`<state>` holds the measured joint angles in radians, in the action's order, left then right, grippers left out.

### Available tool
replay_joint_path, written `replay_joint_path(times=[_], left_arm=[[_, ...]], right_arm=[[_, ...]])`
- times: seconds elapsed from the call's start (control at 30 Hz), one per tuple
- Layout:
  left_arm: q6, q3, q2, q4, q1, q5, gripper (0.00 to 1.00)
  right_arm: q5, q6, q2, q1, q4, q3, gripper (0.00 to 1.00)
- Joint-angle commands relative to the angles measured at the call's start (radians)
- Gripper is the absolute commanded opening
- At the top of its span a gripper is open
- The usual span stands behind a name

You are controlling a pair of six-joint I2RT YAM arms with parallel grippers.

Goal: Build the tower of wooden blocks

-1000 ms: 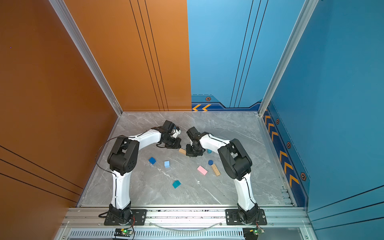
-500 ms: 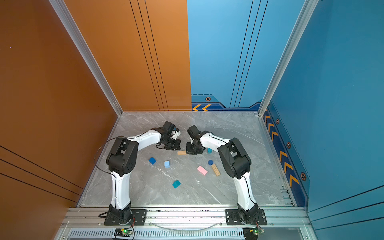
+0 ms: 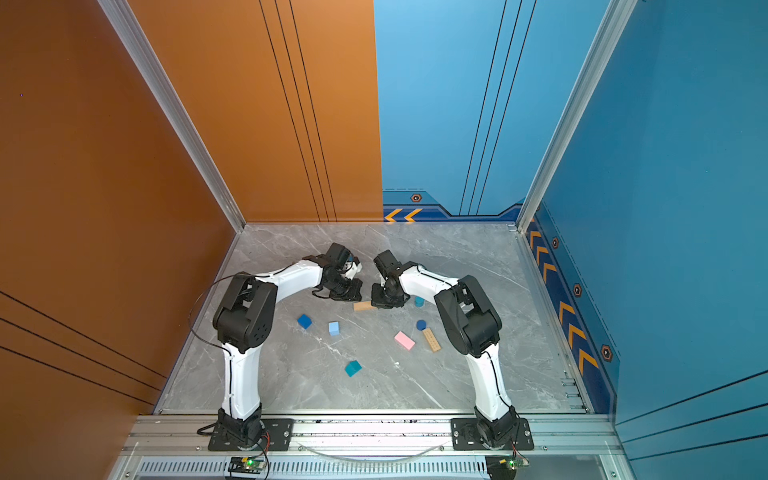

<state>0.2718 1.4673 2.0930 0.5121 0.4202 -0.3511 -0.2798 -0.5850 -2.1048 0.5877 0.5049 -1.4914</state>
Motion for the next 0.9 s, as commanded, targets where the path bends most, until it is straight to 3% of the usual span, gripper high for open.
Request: replay_joint_path(times=[0.0,0.23,0.43,0.53,0.87], left_arm=[[0.007,0.032,-0.016,0.069,-0.016,0.023,0.0],[-0.037,0.128,-0.055,0.111,-0.046,0.033,0.0],[-0.035,0.078,-0.139,0.111,-0.046,0.041,0.0],[-0.034,0.039,-0.178,0.11,-0.035,0.043,0.0],[-0.021,-0.026,-0.278,0.109,0.014,0.047,0.04]], right_arm=[[0.066,-0.007,0.024,-0.01,0.045,0.019,0.0],[0.089,-0.007,0.161,-0.011,0.049,0.078,0.0],[0.149,0.02,0.31,-0.026,0.122,0.163,0.0],[0.201,0.03,0.394,-0.039,0.177,0.217,0.05],[0.266,0.035,0.607,-0.058,0.272,0.433,0.48]])
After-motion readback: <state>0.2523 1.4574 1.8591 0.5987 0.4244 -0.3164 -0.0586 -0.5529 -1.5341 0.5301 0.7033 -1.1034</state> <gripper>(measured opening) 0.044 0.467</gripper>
